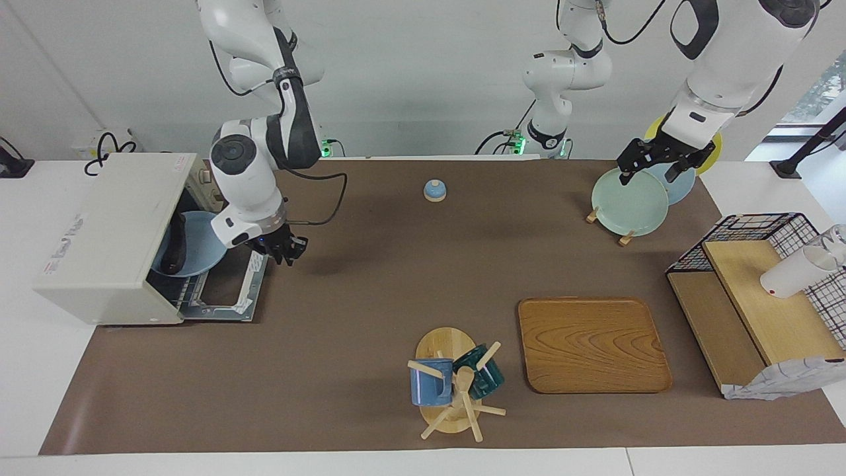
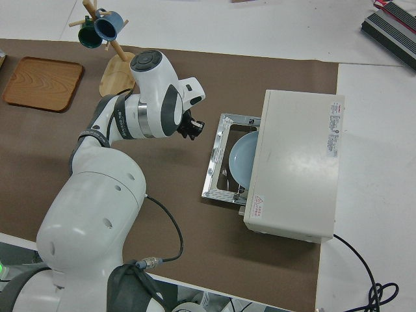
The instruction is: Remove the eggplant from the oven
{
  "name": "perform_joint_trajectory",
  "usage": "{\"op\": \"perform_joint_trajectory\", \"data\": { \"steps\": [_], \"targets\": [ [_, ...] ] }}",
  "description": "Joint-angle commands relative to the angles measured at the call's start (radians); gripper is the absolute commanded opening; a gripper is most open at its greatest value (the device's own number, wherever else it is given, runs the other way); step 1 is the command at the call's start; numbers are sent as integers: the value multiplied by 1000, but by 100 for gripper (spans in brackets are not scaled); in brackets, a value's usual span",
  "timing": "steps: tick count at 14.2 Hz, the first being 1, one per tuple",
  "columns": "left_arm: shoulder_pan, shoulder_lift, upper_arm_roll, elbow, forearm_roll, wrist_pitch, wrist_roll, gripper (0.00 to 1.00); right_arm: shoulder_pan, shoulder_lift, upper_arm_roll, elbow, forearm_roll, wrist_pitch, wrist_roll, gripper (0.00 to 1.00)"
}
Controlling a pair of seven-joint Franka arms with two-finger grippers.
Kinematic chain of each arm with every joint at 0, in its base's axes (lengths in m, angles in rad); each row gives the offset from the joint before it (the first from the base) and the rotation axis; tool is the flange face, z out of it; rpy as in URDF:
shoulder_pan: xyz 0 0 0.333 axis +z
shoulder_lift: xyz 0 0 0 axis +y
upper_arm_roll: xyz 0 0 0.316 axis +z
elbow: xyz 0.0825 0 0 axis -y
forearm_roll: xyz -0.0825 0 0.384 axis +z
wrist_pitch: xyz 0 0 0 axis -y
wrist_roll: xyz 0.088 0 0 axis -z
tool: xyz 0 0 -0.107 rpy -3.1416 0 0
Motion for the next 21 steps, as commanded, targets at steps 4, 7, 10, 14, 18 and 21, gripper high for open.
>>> {"op": "perform_joint_trajectory", "data": {
  "steps": [4,7,10,14,18,21],
  "targets": [
    [3,-17,-1,-9,17,-6,7,100,-114,-53,2,-22,-67,-88,-81,69],
    [3,-17,0,-9,17,-6,7,100,-178,-66,4,-74,-70,-29,-171,62],
    [3,-18,-1,-12,17,-17,7,100,-189,-86,4,-149,-70,63,-181,46],
    [3,-17,0,-10,17,-6,7,100,-209,-99,4,-183,-73,77,-274,2],
    [3,-18,-1,-9,17,-8,7,100,-140,-92,11,-122,-177,-34,-279,0],
    [3,-18,-1,-9,17,-6,7,100,-7,-47,13,43,-182,-197,-215,0]
  ]
}}
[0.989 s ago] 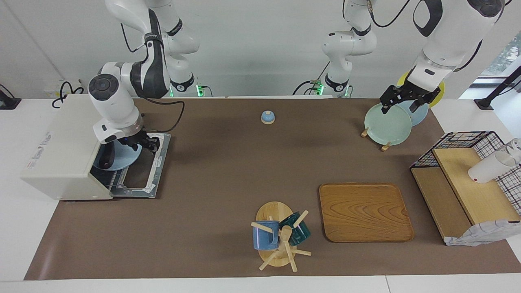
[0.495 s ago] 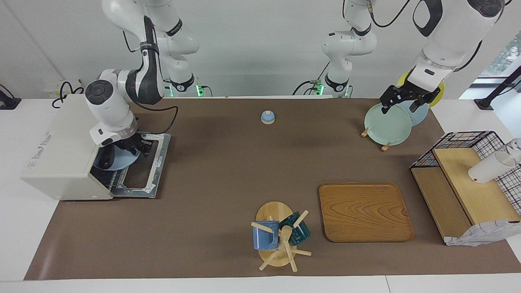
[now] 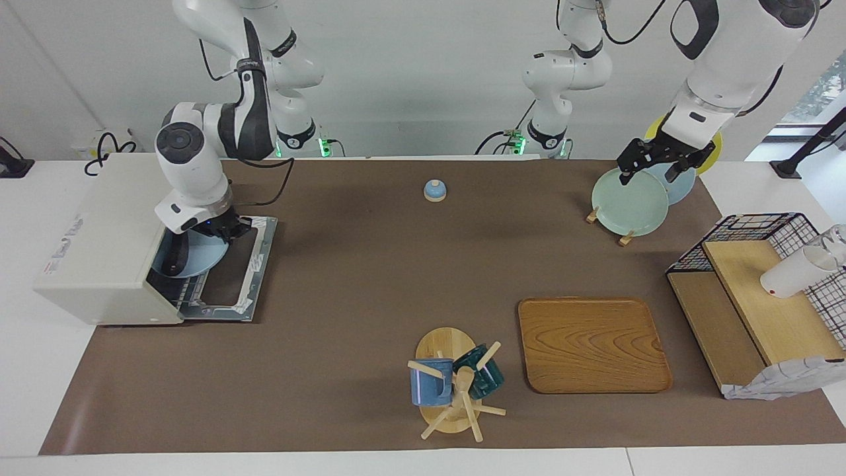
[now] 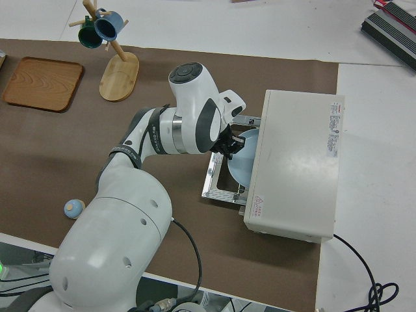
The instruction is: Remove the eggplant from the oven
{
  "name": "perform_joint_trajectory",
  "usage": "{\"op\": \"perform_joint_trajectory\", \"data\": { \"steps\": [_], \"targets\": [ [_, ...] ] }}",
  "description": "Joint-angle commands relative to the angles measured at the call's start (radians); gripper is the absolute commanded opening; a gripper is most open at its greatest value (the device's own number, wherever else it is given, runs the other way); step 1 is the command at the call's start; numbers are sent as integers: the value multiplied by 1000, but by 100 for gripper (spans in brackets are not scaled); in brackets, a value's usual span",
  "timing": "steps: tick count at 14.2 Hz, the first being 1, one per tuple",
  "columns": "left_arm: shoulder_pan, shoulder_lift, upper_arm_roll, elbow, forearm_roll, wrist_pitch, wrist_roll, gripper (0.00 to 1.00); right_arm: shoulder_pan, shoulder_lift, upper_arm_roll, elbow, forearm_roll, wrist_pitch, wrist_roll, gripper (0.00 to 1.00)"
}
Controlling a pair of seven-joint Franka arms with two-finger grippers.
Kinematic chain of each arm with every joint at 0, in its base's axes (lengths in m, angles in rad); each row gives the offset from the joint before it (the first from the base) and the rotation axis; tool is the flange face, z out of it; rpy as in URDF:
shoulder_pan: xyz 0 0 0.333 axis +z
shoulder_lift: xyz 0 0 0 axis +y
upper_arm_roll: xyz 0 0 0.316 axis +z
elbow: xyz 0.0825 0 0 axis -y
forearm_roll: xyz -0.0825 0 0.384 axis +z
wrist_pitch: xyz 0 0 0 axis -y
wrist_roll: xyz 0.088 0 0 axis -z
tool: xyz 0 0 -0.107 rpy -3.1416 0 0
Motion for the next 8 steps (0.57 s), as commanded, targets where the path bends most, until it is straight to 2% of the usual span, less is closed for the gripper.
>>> {"op": "perform_joint_trajectory", "data": {
  "steps": [1,3,5,8],
  "targets": [
    [3,-17,-1,-9,17,-5,1,100,132,55,8,155,-15,-113,74,0],
    [-4,-17,-1,-9,17,-7,2,100,270,81,9,212,0,-108,203,0],
    [0,-17,-1,-6,17,-8,1,100,405,145,8,338,38,-136,367,0],
    [3,-17,0,-6,17,2,-1,100,560,368,11,633,62,-253,538,0]
  ]
}}
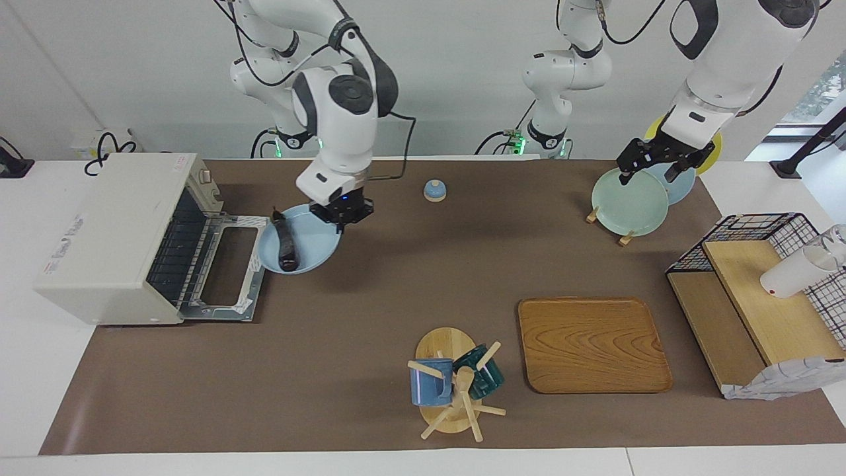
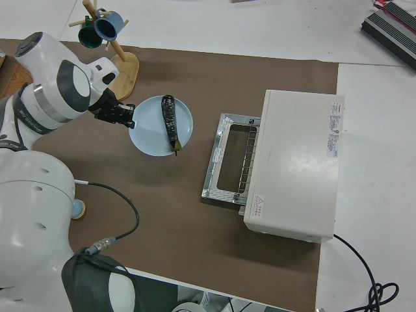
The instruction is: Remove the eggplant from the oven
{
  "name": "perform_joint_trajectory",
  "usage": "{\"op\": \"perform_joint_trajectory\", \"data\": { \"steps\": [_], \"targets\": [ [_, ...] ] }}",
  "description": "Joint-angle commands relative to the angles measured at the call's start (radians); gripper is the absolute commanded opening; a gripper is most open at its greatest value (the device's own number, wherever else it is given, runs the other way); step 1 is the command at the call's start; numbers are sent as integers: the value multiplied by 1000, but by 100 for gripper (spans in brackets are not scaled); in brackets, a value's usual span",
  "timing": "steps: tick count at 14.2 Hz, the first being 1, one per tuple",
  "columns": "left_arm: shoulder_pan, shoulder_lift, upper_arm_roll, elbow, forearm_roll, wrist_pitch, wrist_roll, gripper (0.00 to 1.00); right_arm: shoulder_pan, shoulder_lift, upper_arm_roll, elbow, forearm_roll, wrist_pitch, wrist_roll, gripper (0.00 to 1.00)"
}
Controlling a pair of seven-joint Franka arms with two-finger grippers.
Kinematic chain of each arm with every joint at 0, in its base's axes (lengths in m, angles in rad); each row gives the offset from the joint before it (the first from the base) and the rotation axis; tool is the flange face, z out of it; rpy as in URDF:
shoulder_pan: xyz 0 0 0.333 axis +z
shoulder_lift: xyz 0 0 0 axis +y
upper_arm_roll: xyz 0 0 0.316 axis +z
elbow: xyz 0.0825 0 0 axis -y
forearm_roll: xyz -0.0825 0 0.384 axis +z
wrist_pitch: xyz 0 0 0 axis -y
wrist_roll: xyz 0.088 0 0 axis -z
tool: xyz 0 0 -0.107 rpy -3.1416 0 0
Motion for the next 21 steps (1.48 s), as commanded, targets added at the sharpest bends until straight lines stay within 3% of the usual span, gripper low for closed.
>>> {"op": "perform_joint_trajectory", "data": {
  "steps": [1,2,4,7,11,13,18,20,21],
  "targets": [
    [5,-16,2,-6,17,10,1,100,101,277,-7,342,19,-116,141,0],
    [7,-15,4,-7,17,29,3,100,138,352,-7,422,20,-111,197,0],
    [28,-13,2,-7,17,59,7,100,167,389,8,438,39,8,290,0],
    [66,-13,2,-18,17,103,16,100,171,365,40,303,53,172,296,0],
    [73,-13,2,-43,14,117,16,100,186,371,53,202,56,310,358,0],
    [73,-9,2,-44,8,122,15,100,177,365,53,160,141,381,368,0],
    [65,-6,2,-50,8,145,15,100,186,376,53,226,171,421,463,14],
    [54,-6,-1,-50,8,148,12,100,169,362,51,226,168,409,465,32],
    [53,-3,-5,-47,9,152,9,100,142,347,51,226,166,385,463,34]
  ]
}}
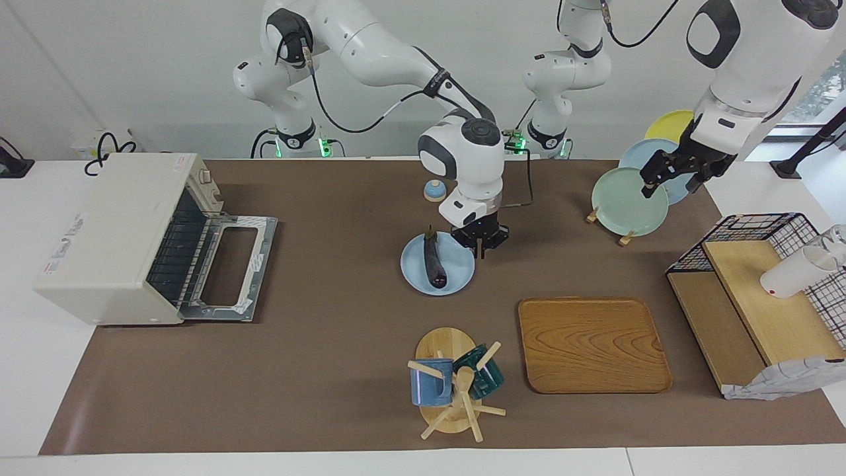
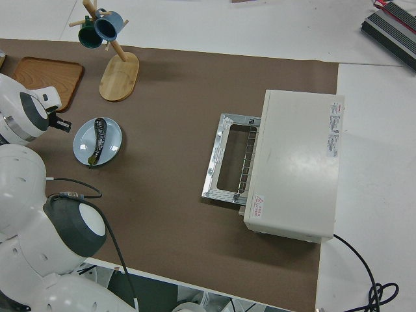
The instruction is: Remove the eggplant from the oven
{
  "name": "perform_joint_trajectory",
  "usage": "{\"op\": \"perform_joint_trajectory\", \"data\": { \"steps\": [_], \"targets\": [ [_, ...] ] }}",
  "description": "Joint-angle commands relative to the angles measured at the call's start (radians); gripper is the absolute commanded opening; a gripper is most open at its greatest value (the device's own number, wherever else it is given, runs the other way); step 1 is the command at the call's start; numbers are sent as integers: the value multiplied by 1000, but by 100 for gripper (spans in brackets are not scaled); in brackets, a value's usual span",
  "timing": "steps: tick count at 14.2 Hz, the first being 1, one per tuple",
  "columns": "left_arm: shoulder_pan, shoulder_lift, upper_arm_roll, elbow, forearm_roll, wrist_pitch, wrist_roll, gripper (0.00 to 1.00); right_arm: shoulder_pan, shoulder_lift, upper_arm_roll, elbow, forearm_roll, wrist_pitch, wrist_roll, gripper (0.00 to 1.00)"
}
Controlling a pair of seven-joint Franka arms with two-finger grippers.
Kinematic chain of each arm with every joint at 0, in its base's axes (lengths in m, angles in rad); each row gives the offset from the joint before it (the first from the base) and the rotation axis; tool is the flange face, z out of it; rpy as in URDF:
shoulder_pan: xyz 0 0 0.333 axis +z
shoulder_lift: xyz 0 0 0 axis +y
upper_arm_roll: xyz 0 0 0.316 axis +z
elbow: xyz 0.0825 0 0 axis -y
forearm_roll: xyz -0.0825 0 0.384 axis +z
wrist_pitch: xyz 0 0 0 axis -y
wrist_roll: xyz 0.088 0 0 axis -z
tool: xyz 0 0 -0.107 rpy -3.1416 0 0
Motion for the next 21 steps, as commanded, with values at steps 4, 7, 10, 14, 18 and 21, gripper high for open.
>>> {"op": "perform_joint_trajectory", "data": {
  "steps": [4,7,10,14,18,21],
  "targets": [
    [-48,0,-5,-11,8,50,-8,100,-183,-141,-4,-38,-13,-249,-162,34],
    [-156,23,-5,-24,8,76,-145,100,-312,-245,-4,-208,-55,-264,-299,34],
    [-299,42,-7,-89,-8,166,-296,100,-442,-293,-4,-369,-92,-181,-410,33],
    [-485,202,-7,-125,-23,402,-472,100,-527,-359,-6,-607,-197,-47,-440,29],
    [-603,379,-4,-128,-28,624,-574,100,-599,-368,-4,-664,-322,-47,-442,21],
    [-631,428,-2,-140,-22,644,-574,99,-600,-373,-3,-685,-377,-46,-442,0]
  ]
}}
